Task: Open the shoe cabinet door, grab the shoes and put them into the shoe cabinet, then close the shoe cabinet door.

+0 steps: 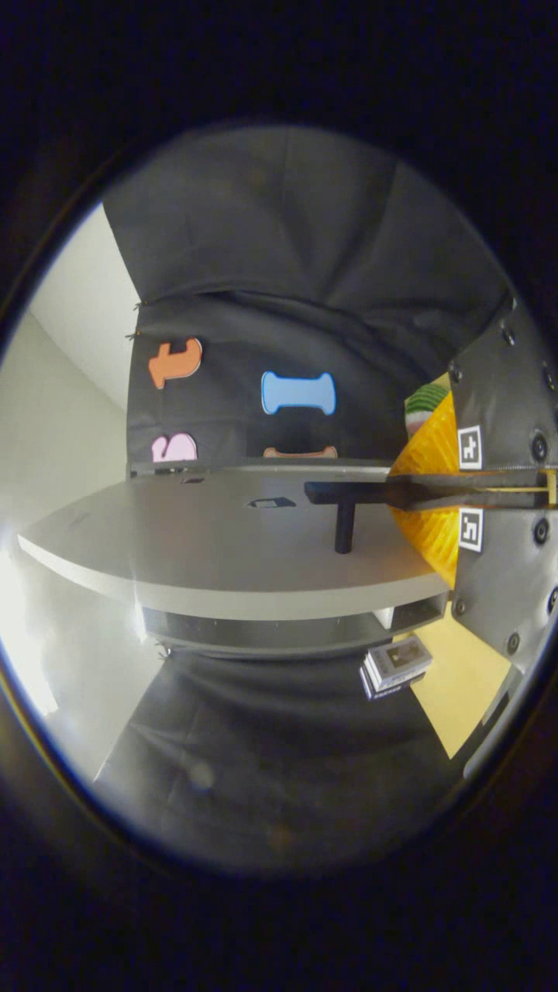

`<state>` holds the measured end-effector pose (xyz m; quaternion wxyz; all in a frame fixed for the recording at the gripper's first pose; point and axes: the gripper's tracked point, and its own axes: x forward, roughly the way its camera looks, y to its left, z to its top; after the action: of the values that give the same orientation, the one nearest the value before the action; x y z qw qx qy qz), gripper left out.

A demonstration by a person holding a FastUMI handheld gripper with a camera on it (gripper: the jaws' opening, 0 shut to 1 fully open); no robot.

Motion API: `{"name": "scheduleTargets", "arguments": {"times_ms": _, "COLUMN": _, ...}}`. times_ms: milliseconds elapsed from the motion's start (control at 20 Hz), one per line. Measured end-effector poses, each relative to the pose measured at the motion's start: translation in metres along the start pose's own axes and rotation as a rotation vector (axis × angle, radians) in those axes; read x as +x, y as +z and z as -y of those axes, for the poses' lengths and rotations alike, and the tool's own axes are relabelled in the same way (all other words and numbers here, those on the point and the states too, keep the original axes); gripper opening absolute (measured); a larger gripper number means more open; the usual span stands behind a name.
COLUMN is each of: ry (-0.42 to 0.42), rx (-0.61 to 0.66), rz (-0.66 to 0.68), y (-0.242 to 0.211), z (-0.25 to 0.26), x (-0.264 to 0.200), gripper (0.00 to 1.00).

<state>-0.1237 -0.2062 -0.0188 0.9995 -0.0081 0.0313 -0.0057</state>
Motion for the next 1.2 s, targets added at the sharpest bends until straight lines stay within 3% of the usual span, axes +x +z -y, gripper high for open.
{"name": "scheduleTargets", "arguments": {"times_ms": 500, "ry": -0.033, "rx": -0.023, "rz": -0.007, "y": 0.001, "z": 0.041, "x": 0.000, "gripper": 0.02}}
{"name": "scheduleTargets", "arguments": {"times_ms": 1200, "ry": 0.016, "rx": -0.002, "rz": -0.016, "y": 0.002, "z": 0.065, "x": 0.002, "gripper": 0.03}}
